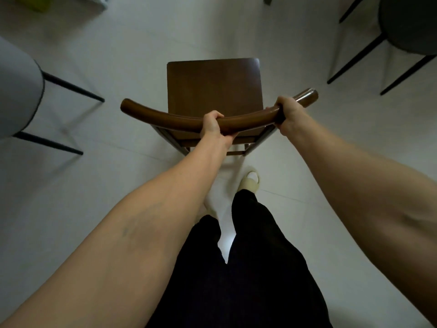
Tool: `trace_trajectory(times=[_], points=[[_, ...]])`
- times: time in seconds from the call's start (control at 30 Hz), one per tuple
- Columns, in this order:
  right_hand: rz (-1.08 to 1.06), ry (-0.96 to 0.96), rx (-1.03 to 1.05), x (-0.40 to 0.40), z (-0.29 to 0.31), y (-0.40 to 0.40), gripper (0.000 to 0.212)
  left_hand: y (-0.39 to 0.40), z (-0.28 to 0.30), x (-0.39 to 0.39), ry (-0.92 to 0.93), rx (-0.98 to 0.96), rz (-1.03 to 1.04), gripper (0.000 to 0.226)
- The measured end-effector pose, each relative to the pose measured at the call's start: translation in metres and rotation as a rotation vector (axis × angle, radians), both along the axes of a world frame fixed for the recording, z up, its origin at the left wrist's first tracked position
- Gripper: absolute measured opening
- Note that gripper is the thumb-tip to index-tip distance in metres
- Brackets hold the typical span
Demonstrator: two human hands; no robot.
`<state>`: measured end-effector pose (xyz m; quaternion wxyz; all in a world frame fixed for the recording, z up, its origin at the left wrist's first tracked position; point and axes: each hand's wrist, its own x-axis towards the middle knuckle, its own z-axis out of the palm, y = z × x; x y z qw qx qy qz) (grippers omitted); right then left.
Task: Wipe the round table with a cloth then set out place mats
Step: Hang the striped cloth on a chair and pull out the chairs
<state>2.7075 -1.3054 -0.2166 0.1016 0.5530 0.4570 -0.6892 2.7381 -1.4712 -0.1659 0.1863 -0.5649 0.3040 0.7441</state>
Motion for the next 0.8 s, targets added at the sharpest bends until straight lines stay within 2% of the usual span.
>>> trace_trajectory(times=[0.1,0.23,0.33,0.67,0.8], points=[[-0.01,0.02,0.013,-0.027,-0.001,0.014,0.037,0.012,0.001,-0.03,-0.016,-0.034,-0.041,0.043],[-0.098,0.053,0.001,-0.095,-0.003,0.054,0.052,0.051,0.017,-0.099,0.011,0.014,-0.037,0.013],[-0.127,0.047,0.016,-0.132,-0.005,0.086,0.058,0.084,0.017,-0.142,0.005,-0.004,-0.052,0.013],[-0.265,0.043,0.038,-0.271,0.005,0.198,0.047,0.194,0.034,-0.303,0.031,0.031,-0.149,0.028],[-0.32,0.047,0.041,-0.334,-0.002,0.236,0.046,0.231,0.04,-0.369,0.048,0.039,-0.192,0.017]])
